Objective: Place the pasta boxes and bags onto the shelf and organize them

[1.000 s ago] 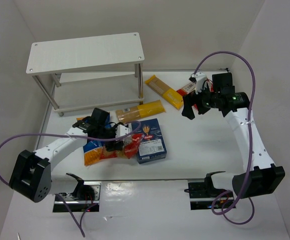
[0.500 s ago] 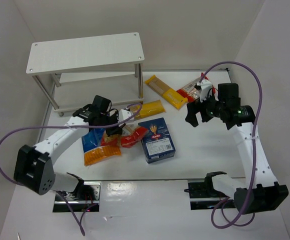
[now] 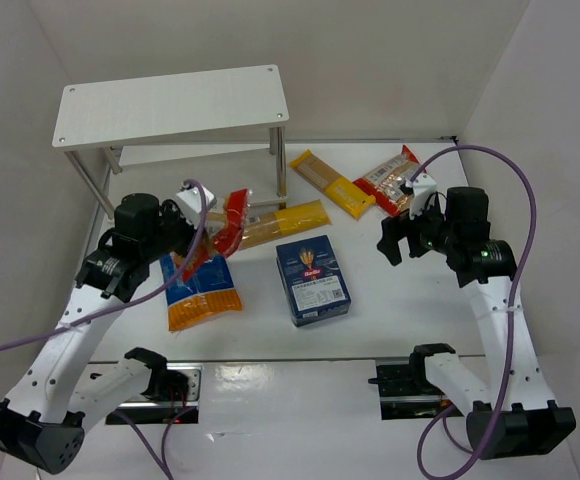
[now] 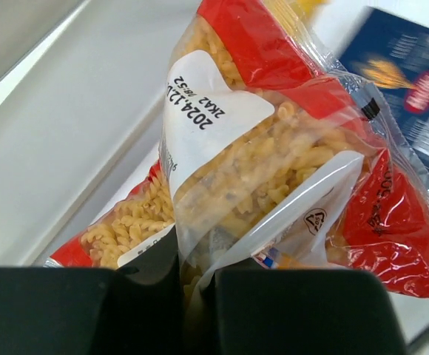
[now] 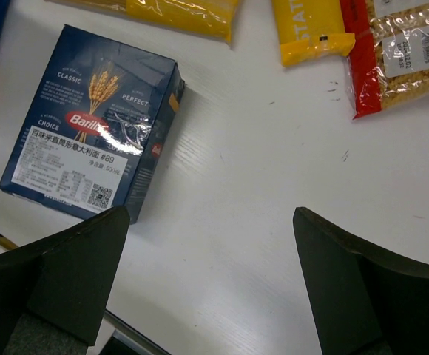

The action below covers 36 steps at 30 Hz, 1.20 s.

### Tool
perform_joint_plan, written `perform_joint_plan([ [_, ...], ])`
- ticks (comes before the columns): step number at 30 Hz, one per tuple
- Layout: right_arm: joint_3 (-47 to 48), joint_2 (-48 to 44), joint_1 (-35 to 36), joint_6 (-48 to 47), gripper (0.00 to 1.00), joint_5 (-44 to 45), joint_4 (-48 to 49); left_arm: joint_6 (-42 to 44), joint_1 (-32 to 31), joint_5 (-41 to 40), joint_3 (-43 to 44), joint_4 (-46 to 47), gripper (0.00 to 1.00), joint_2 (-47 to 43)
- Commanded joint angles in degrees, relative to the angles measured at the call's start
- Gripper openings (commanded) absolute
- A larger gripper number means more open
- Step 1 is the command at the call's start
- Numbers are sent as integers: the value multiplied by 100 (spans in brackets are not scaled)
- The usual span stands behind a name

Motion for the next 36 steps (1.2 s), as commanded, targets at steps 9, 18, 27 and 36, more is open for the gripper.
perform_joint_plan([
  [9,-744,-313,-107,241,100,292,1132,-1569,953,-2094,-188,1312,0,-500],
  [18,-981,-550,-107,294,100,546,1334,-2546,1481,-2921,-557,1690,0,-501],
  [27,-1095,-735,-160,294,100,652,1396,-2063,1358,-3210,-820,2209,0,-272],
  [36,-1095,-683,-327,294,100,644,1449,-1485,1236,-3868,-1181,3006,0,26],
])
